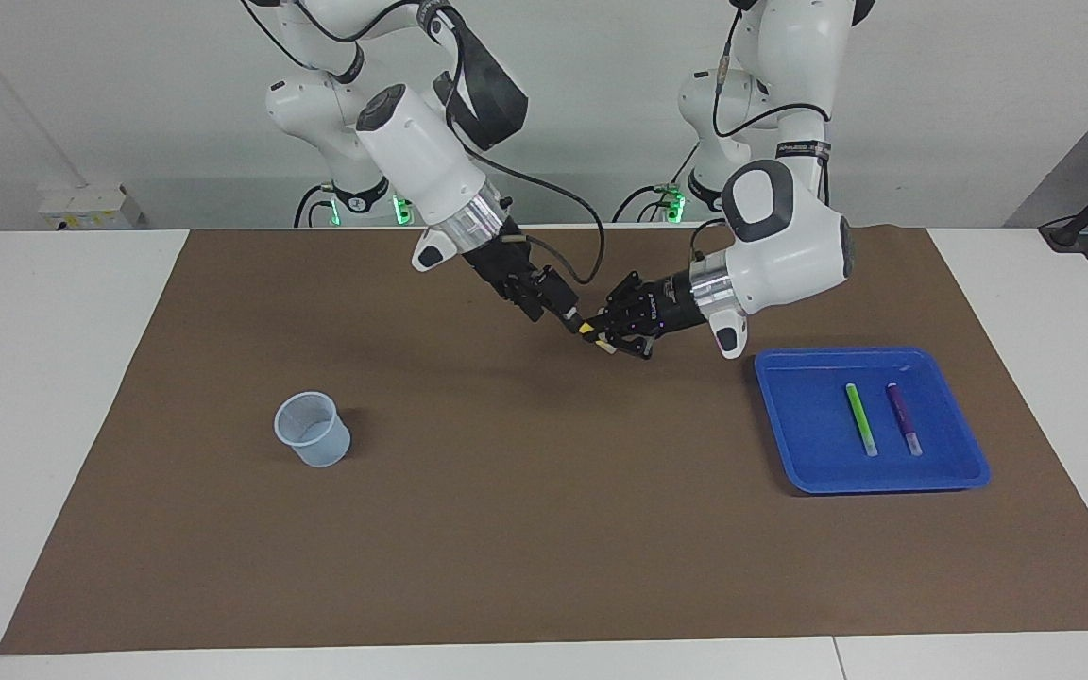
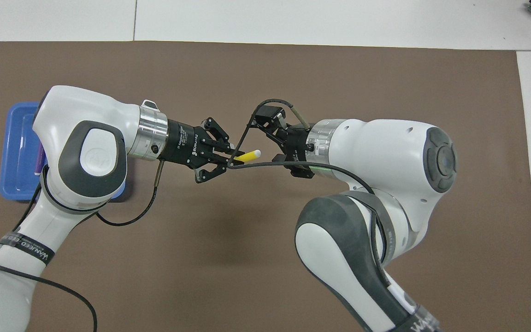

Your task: Transfer and insert pens with both arms

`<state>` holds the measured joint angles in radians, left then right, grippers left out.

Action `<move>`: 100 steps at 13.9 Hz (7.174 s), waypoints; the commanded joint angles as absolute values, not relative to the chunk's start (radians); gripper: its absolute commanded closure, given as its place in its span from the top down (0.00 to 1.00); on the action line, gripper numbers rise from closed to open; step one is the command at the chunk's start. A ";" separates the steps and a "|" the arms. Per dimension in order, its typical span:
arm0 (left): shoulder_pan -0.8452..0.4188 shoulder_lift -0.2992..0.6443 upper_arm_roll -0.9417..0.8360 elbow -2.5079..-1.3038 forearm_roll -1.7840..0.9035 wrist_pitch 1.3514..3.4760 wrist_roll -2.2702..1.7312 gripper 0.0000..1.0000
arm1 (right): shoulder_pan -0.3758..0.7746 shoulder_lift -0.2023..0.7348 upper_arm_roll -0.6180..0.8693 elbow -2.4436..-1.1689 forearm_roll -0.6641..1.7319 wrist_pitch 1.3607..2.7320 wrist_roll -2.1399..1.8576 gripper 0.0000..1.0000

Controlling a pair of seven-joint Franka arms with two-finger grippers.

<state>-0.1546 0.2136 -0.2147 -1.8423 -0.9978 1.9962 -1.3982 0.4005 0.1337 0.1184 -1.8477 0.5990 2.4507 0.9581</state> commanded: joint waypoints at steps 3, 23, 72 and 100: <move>-0.166 0.198 -0.202 -1.847 -1.085 2.025 -1.454 0.00 | 0.405 0.132 0.124 -1.856 0.652 2.459 0.937 0.98; -0.167 0.196 -0.201 -1.848 -1.078 2.026 -1.456 0.00 | 0.403 0.133 0.124 -1.856 0.655 2.461 0.950 0.34; 0.081 0.086 -0.190 -2.022 -0.140 2.037 -0.347 0.97 | -0.008 0.123 0.117 -1.733 -0.057 2.068 -0.370 0.00; 0.290 0.442 -0.193 -1.770 0.109 2.221 0.109 0.71 | -0.078 0.101 0.121 -1.913 0.007 2.232 -0.350 1.00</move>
<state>0.2809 0.4243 -0.1890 -1.7844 0.0916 2.1996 0.0775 -0.0712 0.1332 0.1070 -1.9332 -0.0222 2.2831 -0.3611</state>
